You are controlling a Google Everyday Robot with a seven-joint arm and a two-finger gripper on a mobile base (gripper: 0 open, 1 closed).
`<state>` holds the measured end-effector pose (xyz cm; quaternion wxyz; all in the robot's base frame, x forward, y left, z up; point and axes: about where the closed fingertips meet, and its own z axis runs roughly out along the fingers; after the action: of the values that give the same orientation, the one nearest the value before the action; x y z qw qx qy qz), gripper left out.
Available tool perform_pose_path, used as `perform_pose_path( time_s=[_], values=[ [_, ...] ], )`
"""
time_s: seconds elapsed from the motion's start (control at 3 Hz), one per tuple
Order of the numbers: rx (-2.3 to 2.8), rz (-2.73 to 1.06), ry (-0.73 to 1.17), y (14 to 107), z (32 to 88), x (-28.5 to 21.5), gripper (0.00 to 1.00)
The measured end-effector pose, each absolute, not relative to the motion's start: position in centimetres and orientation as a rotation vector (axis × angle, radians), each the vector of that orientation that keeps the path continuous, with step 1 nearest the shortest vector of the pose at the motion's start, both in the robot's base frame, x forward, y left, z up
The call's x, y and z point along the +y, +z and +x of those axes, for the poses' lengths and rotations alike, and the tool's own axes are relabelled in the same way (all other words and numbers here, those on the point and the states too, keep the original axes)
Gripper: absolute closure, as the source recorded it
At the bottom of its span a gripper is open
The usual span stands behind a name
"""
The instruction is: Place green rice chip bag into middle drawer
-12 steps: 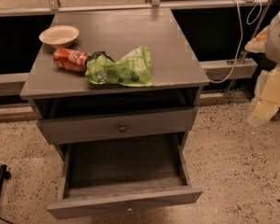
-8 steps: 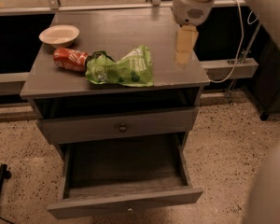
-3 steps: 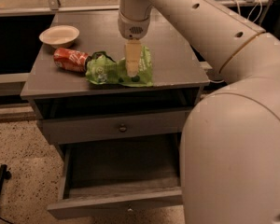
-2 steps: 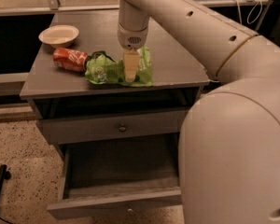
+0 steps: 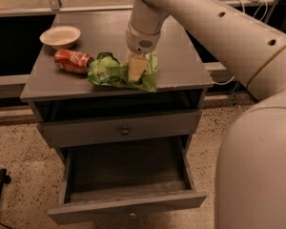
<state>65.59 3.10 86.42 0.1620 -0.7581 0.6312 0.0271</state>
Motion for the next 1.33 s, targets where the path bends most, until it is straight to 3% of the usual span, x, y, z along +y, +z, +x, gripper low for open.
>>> perform_pose_path(
  time_s=[0.33, 0.67, 1.33],
  values=[
    [1.677, -2.19, 0.058, 88.8, 62.8, 2.5, 0.97],
    [1.624, -2.221, 0.037, 86.3, 57.7, -2.5, 1.0],
    [1.61, -2.221, 0.043, 84.1, 57.1, -3.0, 1.0]
  ],
)
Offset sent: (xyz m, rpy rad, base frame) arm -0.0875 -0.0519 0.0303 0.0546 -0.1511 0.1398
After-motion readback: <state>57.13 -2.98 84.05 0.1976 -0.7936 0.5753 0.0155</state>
